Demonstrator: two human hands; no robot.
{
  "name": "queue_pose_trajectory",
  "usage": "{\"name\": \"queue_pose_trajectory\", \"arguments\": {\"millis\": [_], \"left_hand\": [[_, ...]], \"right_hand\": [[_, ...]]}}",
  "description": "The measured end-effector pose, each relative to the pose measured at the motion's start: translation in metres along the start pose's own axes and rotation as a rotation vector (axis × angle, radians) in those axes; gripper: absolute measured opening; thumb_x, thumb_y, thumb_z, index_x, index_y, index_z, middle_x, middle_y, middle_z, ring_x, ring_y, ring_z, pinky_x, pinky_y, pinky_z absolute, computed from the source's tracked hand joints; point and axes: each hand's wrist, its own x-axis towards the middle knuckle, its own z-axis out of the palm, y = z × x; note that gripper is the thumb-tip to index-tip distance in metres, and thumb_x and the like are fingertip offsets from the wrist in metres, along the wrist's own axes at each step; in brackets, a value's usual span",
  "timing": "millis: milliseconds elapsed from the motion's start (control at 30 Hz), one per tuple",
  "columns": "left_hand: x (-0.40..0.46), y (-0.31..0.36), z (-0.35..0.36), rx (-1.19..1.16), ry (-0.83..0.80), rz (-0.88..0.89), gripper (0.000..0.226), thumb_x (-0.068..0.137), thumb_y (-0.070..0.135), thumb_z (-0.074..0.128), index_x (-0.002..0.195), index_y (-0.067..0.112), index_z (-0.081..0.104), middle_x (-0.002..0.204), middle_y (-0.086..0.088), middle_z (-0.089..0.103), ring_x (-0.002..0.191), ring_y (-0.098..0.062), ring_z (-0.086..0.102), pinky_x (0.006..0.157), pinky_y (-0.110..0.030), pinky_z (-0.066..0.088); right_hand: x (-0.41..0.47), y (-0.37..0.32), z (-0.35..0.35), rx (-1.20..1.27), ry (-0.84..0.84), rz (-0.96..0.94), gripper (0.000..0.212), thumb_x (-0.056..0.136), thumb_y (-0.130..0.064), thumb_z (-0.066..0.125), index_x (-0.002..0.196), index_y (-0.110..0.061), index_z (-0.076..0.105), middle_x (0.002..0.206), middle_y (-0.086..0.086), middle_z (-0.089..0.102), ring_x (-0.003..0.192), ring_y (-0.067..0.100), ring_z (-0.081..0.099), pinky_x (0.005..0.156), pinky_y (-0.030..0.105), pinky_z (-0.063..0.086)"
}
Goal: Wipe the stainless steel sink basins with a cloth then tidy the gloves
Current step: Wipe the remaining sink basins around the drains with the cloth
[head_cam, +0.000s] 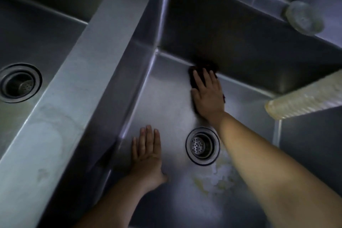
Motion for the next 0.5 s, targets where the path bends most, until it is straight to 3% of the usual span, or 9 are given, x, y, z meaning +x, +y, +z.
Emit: {"name": "queue_pose_trajectory", "arguments": {"millis": [133, 233, 300, 500], "left_hand": [[-0.001, 0.001, 0.002, 0.009, -0.007, 0.003, 0.144, 0.062, 0.061, 0.069, 0.109, 0.017, -0.059, 0.113, -0.007, -0.069, 0.107, -0.024, -0.063, 0.087, -0.039, -0.043], [0.0, 0.002, 0.003, 0.017, -0.017, 0.0, 0.146, 0.06, 0.063, 0.07, 0.109, 0.017, -0.059, 0.114, -0.008, -0.069, 0.106, -0.024, -0.063, 0.09, -0.041, -0.04], [0.001, 0.003, 0.003, 0.025, -0.021, -0.004, 0.148, 0.059, 0.063, 0.071, 0.108, 0.016, -0.06, 0.113, -0.009, -0.069, 0.106, -0.025, -0.063, 0.09, -0.042, -0.04], [0.001, 0.004, 0.002, 0.036, -0.047, -0.012, 0.147, 0.059, 0.06, 0.07, 0.106, 0.014, -0.061, 0.112, -0.011, -0.069, 0.105, -0.027, -0.064, 0.085, -0.044, -0.042]], "right_hand": [[-0.04, 0.08, -0.009, -0.071, -0.038, 0.214, 0.052, 0.097, -0.022, 0.043, 0.146, -0.011, 0.031, 0.151, 0.023, 0.026, 0.14, 0.041, 0.02, 0.114, 0.055, 0.017], [-0.07, 0.129, -0.017, -0.025, -0.055, 0.504, 0.057, 0.099, -0.035, 0.036, 0.151, -0.024, 0.014, 0.159, 0.011, 0.007, 0.145, 0.031, 0.004, 0.117, 0.047, 0.008], [-0.083, 0.143, -0.017, -0.03, -0.043, 0.592, 0.058, 0.099, -0.037, 0.034, 0.151, -0.022, 0.014, 0.159, 0.011, 0.006, 0.146, 0.028, 0.002, 0.118, 0.044, 0.005], [-0.056, 0.067, -0.003, 0.063, 0.095, 0.879, 0.059, 0.099, -0.038, 0.03, 0.151, -0.019, 0.011, 0.158, 0.016, 0.007, 0.145, 0.036, 0.005, 0.115, 0.049, 0.006]]}}
